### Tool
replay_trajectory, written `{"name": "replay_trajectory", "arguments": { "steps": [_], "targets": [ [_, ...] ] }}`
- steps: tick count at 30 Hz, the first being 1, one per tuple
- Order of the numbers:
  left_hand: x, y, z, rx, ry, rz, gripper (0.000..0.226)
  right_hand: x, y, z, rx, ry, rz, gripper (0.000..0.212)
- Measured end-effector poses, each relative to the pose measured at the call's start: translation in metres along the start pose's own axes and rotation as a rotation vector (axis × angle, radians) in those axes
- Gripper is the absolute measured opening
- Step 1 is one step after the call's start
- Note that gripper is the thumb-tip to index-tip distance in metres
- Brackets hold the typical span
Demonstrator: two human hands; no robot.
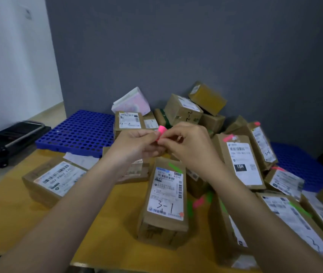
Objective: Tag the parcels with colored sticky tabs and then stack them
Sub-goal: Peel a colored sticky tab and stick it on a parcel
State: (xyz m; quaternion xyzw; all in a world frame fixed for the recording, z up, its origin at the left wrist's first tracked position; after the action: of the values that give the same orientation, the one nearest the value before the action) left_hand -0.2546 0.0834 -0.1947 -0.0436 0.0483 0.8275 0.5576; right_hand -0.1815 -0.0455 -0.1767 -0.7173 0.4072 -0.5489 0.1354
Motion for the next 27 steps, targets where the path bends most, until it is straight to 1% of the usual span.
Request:
{"name": "replay_trajectory", "arguments": {
  "steps": [2,4,6,8,10,11,15,19,23,27],
  "targets": [
    [0.012,-0.01,0.006,0.009,-0.039,-0.033,0.016,0.0,-0.018,0.001,-0.124,-0.142,-0.13,0.002],
    [0.021,-0.019,0.011,-0.015,-0.118,-0.059,0.015,-0.003,-0.033,0.006,-0.229,-0.295,-0.237,0.006],
    [0.028,-0.025,0.014,-0.036,-0.197,-0.057,0.015,-0.009,-0.047,0.015,-0.275,-0.37,-0.329,0.011],
    [0.034,-0.03,0.016,-0.056,-0.252,-0.046,0.015,-0.017,-0.057,0.025,-0.324,-0.45,-0.413,0.021],
    [0.039,-0.036,0.015,-0.067,-0.272,-0.042,0.015,-0.023,-0.065,0.033,-0.38,-0.541,-0.471,0.03],
    [0.042,-0.039,0.014,-0.068,-0.279,-0.038,0.016,-0.027,-0.067,0.037,-0.404,-0.58,-0.485,0.029],
    [0.052,-0.051,0.009,-0.045,-0.306,-0.01,0.015,-0.04,-0.074,0.045,-0.467,-0.651,-0.511,0.013],
    [0.059,-0.061,0.003,-0.018,-0.247,0.014,0.013,-0.054,-0.079,0.052,-0.37,-0.514,-0.497,0.004],
    [0.068,-0.067,-0.003,-0.012,-0.247,-0.034,0.014,-0.07,-0.08,0.055,-0.272,-0.372,-0.439,0.008],
    [0.082,-0.074,-0.008,0.046,-0.31,0.013,0.015,-0.088,-0.081,0.059,-0.27,-0.391,-0.374,0.009]
  ]
}}
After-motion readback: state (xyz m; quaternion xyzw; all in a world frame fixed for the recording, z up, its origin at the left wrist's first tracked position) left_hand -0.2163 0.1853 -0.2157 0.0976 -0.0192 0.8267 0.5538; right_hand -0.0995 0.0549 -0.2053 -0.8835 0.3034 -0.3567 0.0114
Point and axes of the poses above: each hand's wrist, its own y-axis away from the middle knuckle, its own x-axis out of the back of the hand, z = x × y, the point moved 1 cm from there along -y, towards the middle knuckle, and after that the axes turned 4 degrees about x, right-handed, at the moved point
